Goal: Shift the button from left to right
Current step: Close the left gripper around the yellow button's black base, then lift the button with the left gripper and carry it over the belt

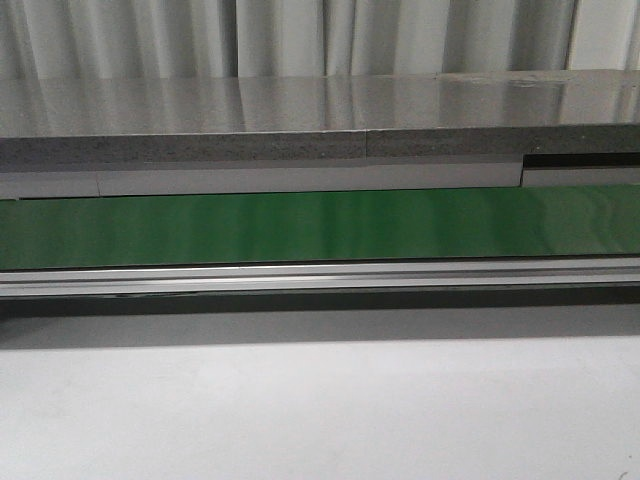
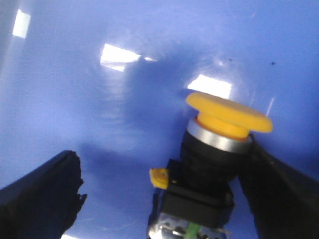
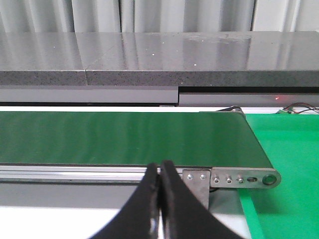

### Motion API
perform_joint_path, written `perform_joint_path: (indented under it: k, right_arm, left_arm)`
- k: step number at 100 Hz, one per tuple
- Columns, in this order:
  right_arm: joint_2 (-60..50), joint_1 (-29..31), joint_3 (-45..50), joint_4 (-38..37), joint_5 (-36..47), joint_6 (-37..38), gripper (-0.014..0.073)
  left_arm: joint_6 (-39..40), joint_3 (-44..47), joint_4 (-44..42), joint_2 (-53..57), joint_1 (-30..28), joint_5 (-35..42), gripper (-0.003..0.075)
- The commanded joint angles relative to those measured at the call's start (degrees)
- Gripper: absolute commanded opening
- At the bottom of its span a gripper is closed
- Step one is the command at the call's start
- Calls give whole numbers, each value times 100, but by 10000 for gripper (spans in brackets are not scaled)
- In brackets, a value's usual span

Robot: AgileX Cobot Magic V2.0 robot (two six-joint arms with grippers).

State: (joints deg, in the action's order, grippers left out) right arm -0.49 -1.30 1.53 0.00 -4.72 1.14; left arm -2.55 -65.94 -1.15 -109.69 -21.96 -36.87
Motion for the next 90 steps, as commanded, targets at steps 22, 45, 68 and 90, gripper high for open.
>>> perform_joint_path:
  k: [22,45,68,90]
  right_arm:
    - [-124,30,-91,-83,426,5,-68]
    - [-124,30,-91,-83,426,5,-68]
    - [-124,30,-91,-83,426,5,-68]
    - [-124,30,-91,-83,426,5,-68]
  left_arm:
    - [-6,-120,57,125,1,99,323]
    - [-6,-156,57,137,1,85,44]
    - [-6,-718,213,493,1,-244,41]
    - [-148,-1244,601,1020,249,-670,41]
